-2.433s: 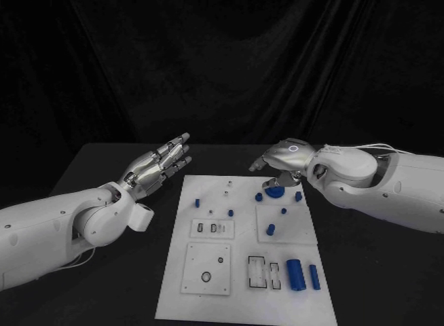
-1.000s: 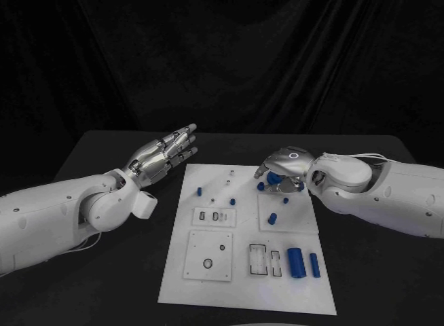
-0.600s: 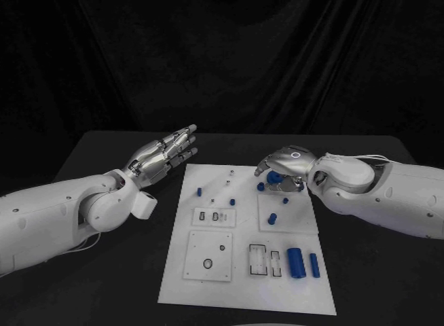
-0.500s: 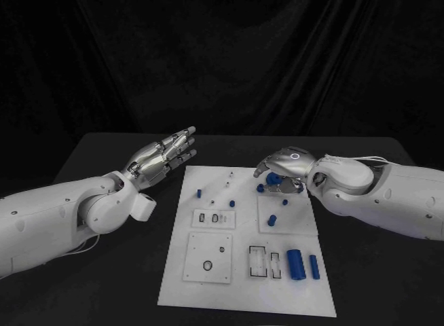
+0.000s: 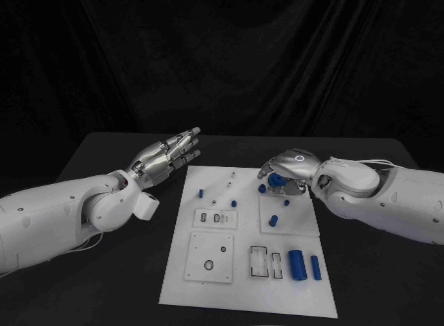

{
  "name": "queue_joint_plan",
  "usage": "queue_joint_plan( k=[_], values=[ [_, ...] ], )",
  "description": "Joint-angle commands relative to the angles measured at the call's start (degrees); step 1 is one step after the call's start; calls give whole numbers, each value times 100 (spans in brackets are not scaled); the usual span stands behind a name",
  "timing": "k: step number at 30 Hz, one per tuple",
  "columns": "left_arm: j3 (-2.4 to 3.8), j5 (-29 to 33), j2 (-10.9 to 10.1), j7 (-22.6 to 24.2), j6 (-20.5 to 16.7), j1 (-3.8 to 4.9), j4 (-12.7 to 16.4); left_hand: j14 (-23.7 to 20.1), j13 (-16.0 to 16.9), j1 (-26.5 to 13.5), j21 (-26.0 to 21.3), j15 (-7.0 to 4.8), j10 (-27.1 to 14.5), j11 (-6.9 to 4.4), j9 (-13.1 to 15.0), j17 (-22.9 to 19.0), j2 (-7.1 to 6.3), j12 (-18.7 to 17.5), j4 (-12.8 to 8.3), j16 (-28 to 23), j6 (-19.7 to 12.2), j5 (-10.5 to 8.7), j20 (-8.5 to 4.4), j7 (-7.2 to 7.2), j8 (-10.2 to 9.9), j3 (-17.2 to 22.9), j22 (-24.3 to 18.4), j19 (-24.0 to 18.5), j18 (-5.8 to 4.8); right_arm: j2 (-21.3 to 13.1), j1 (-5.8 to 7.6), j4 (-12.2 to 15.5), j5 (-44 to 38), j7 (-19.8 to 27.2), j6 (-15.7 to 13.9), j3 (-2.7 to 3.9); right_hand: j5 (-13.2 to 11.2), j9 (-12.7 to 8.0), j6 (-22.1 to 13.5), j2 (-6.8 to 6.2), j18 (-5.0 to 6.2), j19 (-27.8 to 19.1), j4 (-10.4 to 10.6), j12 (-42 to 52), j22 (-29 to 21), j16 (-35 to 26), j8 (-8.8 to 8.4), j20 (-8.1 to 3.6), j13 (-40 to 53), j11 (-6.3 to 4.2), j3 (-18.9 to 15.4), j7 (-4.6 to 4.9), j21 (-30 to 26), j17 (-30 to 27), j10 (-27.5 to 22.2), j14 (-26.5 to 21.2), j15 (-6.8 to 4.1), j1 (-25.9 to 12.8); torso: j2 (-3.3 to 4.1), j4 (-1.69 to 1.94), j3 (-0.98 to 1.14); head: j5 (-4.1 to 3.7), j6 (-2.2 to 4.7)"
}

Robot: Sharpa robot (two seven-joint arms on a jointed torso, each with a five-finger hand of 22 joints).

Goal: Assemble the parts on the task board

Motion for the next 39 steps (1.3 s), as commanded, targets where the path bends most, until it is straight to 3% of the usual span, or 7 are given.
queue_joint_plan(
  k=[1,6,12,14,24,36,39],
  values=[
    [6,-5,10,42,92,4,-3,-3,8,59,-33,55,10,38,7,-5,-3,21,-4,-21,52,47,52,-5,20,44,-9,4,52,8,-27,-6,-14,25,0,3,52,6,2,27,-8,84,9,43,107,62,21,-1,24,5,39,31,90,65,68,47,3,-48,11,17,-3,-21,-14],
    [5,-5,11,23,103,3,-15,-3,10,111,-33,63,12,66,9,-5,-4,30,-17,-21,77,151,53,19,31,75,-9,4,51,46,-53,-23,-14,43,-9,3,58,-8,-15,35,-33,158,23,50,239,129,-5,-2,13,8,72,36,200,142,120,96,0,-58,23,11,1,-15,-38],
    [5,-5,58,-1,144,-4,-54,-3,9,174,-33,82,11,59,9,-5,-6,25,-29,-21,81,276,54,15,37,112,-9,4,50,92,-77,-73,-14,49,-28,3,27,-28,36,47,-53,207,53,72,342,153,-6,5,-41,33,128,60,276,156,231,120,12,-78,8,28,-3,-9,-158],
    [5,-5,67,-17,163,-6,-64,-3,9,189,-33,87,11,58,9,-5,-6,26,-31,-21,84,304,56,14,39,121,-9,4,50,116,-81,-96,-14,48,-55,3,39,-58,50,41,-77,250,68,79,465,176,-20,14,-124,37,185,61,369,181,324,132,17,-79,11,12,-5,-10,-191],
    [5,-5,53,-56,200,-14,-87,-3,10,221,-33,93,12,74,16,-5,-4,31,-37,-21,132,367,64,29,55,144,-9,4,50,172,-86,-155,-14,62,-125,3,19,-92,341,-9,-95,273,86,-3,646,253,42,13,-538,21,408,22,466,266,456,157,10,-50,10,6,-1,-4,-255],
    [5,-5,22,-86,214,-17,-78,-3,11,241,-33,102,13,85,20,-5,-5,32,-41,-21,156,403,71,40,64,157,-9,4,50,228,-90,-238,-14,46,-39,3,30,-111,295,-37,-105,283,85,-12,709,285,-6,14,-630,32,451,37,504,307,483,164,14,-55,9,6,-3,-3,-294],
    [5,-5,18,-93,216,-17,-80,-3,11,254,-33,115,13,90,22,-5,-5,34,-44,-21,172,423,78,46,71,166,-9,4,51,254,-99,-269,-14,48,-44,3,-147,-120,323,-46,-125,300,100,-6,817,312,-12,23,-739,41,484,49,572,344,546,165,23,-78,11,1,-3,18,-311]
  ],
)
